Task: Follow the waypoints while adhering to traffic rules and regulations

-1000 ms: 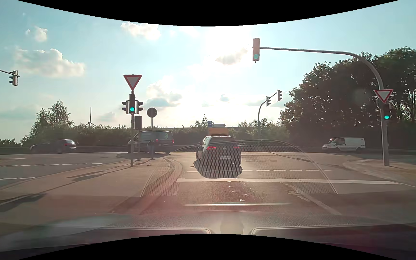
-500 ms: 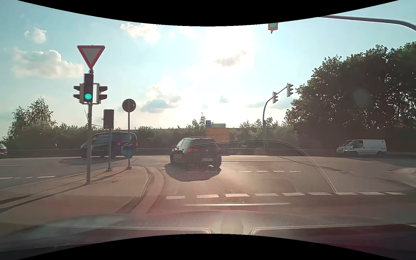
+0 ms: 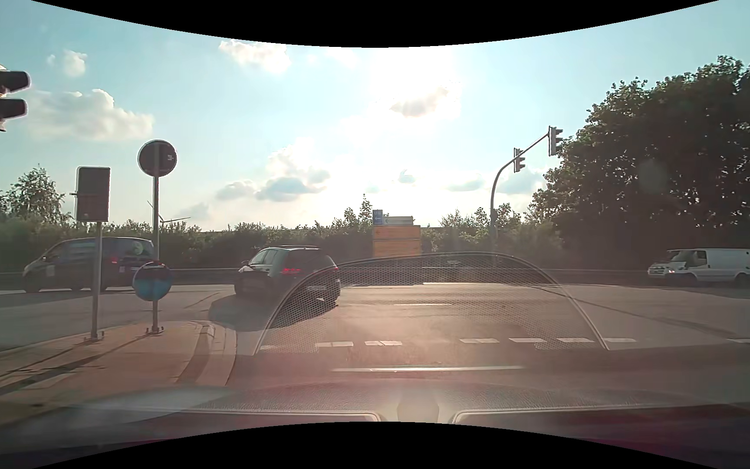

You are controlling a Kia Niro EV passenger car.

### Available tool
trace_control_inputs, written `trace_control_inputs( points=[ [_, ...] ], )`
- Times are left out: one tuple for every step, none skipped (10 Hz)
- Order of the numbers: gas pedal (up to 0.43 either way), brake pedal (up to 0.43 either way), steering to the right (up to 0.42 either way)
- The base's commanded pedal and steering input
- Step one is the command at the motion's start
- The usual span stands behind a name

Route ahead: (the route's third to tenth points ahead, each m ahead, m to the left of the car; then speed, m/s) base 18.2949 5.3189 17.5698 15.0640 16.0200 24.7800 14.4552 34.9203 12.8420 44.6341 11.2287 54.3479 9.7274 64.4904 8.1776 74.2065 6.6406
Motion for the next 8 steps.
trace_control_inputs(
  points=[
    [0.039,0.000,-0.068],
    [0.039,0.000,-0.095],
    [0.039,0.000,-0.116],
    [0.059,0.000,-0.143],
    [0.067,0.000,-0.165],
    [0.087,0.000,-0.184],
    [0.118,0.000,-0.215],
    [0.118,0.000,-0.238]
  ],
)
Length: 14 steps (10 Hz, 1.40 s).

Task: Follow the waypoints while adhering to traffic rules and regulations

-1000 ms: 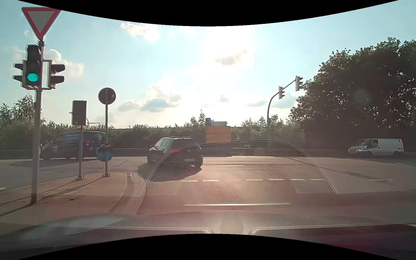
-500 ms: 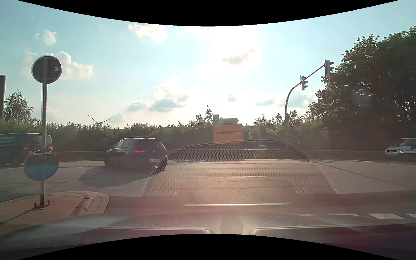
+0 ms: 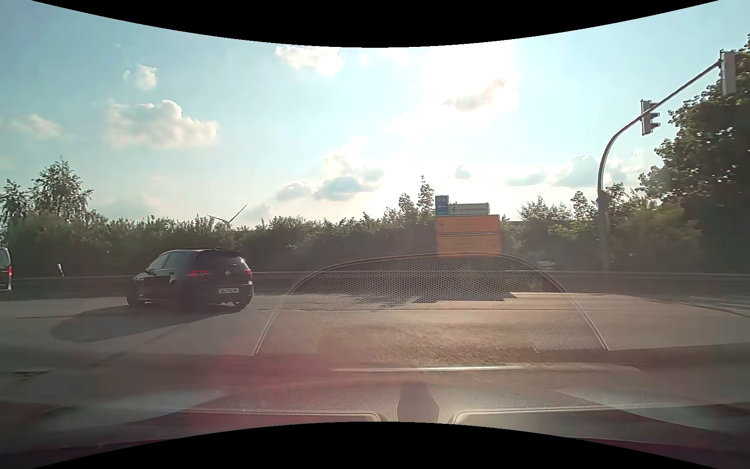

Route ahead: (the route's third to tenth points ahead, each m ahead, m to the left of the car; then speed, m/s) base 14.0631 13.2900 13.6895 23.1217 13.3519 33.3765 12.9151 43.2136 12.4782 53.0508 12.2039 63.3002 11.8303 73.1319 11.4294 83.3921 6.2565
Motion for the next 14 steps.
trace_control_inputs(
  points=[
    [0.118,0.000,-0.255],
    [0.118,0.000,-0.275],
    [0.118,0.000,-0.298],
    [0.130,0.000,-0.313],
    [0.138,0.000,-0.330],
    [0.138,0.000,-0.342],
    [0.150,0.000,-0.350],
    [0.157,0.000,-0.353],
    [0.157,0.000,-0.355],
    [0.169,0.000,-0.355],
    [0.169,0.000,-0.355],
    [0.177,0.000,-0.354],
    [0.189,0.000,-0.353],
    [0.189,0.000,-0.351]
  ],
)
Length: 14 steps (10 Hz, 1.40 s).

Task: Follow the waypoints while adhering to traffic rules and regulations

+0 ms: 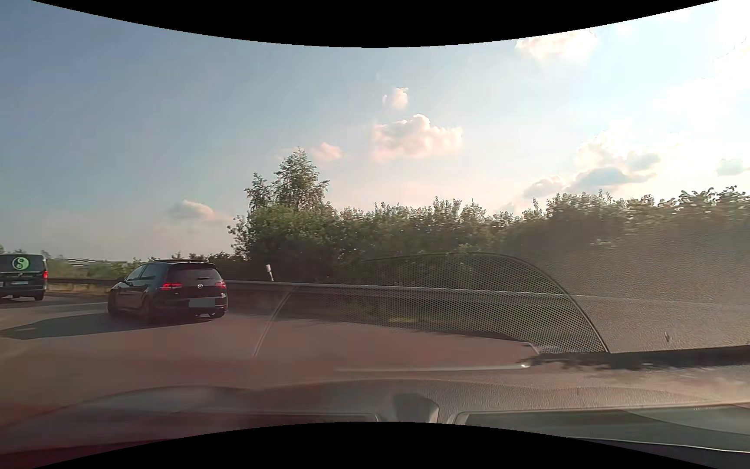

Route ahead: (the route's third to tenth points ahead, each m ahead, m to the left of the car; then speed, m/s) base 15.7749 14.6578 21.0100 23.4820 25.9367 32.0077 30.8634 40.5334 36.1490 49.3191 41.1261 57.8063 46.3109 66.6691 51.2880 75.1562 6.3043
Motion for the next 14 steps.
trace_control_inputs(
  points=[
    [0.220,0.000,-0.344],
    [0.240,0.000,-0.336],
    [0.228,0.000,-0.334],
    [0.228,0.000,-0.334],
    [0.228,0.000,-0.331],
    [0.228,0.000,-0.326],
    [0.228,0.000,-0.319],
    [0.228,0.000,-0.313],
    [0.228,0.000,-0.308],
    [0.228,0.000,-0.299],
    [0.228,0.000,-0.285],
    [0.240,0.000,-0.271],
    [0.248,0.000,-0.261],
    [0.248,0.000,-0.249]
  ],
)
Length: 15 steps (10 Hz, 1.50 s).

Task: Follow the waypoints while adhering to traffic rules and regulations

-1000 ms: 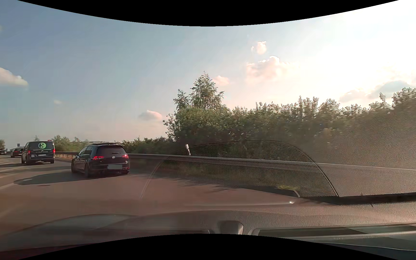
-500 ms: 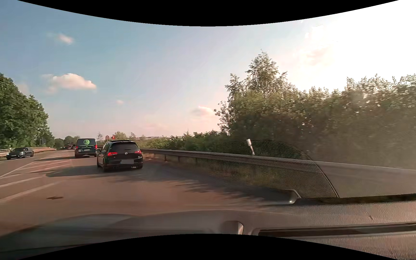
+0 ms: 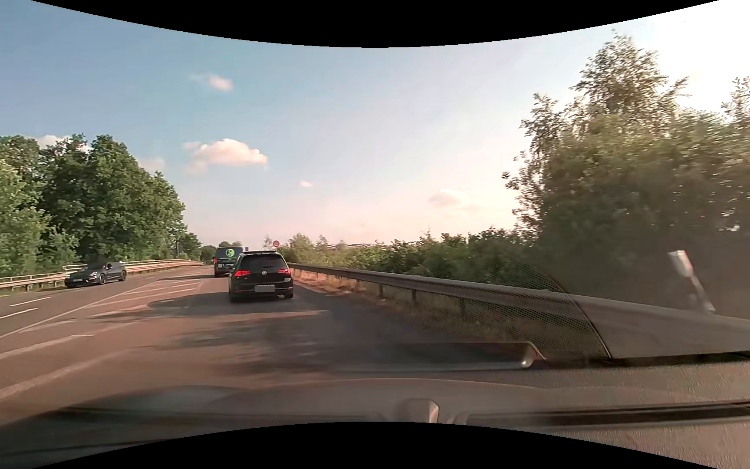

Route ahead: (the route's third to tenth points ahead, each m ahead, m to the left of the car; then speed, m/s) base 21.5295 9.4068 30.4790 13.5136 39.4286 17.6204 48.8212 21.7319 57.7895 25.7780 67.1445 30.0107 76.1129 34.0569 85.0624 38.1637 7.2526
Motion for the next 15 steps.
trace_control_inputs(
  points=[
    [0.248,0.000,-0.235],
    [0.260,0.000,-0.223],
    [0.260,0.000,-0.213],
    [0.268,0.000,-0.202],
    [0.287,0.000,-0.188],
    [0.287,0.000,-0.177],
    [0.299,0.000,-0.161],
    [0.299,0.000,-0.143],
    [0.311,0.000,-0.129],
    [0.331,0.000,-0.110],
    [0.350,0.000,-0.094],
    [0.350,0.000,-0.084],
    [0.358,0.000,-0.074],
    [0.358,0.000,-0.061],
    [0.358,0.000,-0.049]
  ],
)
